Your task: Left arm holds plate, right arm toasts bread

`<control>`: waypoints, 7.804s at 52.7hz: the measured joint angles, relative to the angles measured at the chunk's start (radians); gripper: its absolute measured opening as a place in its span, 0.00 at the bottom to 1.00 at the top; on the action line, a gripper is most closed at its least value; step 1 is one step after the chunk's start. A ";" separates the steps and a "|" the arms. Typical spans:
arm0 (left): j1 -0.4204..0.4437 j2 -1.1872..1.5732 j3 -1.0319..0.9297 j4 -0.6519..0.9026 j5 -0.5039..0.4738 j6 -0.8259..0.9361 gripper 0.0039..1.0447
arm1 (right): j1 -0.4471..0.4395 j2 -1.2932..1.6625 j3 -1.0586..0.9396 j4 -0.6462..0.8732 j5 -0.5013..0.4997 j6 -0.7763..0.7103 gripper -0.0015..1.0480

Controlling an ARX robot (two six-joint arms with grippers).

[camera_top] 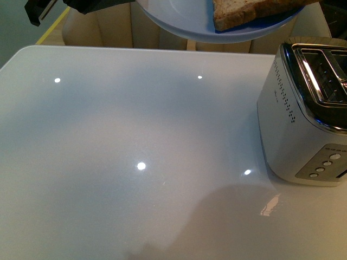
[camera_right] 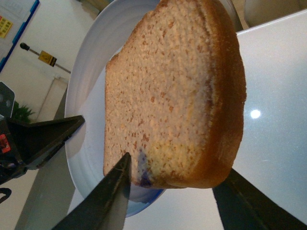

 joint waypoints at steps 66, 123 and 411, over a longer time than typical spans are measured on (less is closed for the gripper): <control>0.000 0.000 0.000 0.000 0.000 -0.004 0.03 | -0.135 -0.238 0.082 -0.108 0.324 -0.696 0.02; 0.000 0.000 0.000 0.000 0.000 -0.008 0.03 | -0.084 0.098 0.031 -0.117 0.526 -0.771 0.02; 0.553 0.291 -0.022 -0.079 0.076 0.315 0.03 | -0.166 -1.345 -0.647 -0.347 0.378 -0.569 0.91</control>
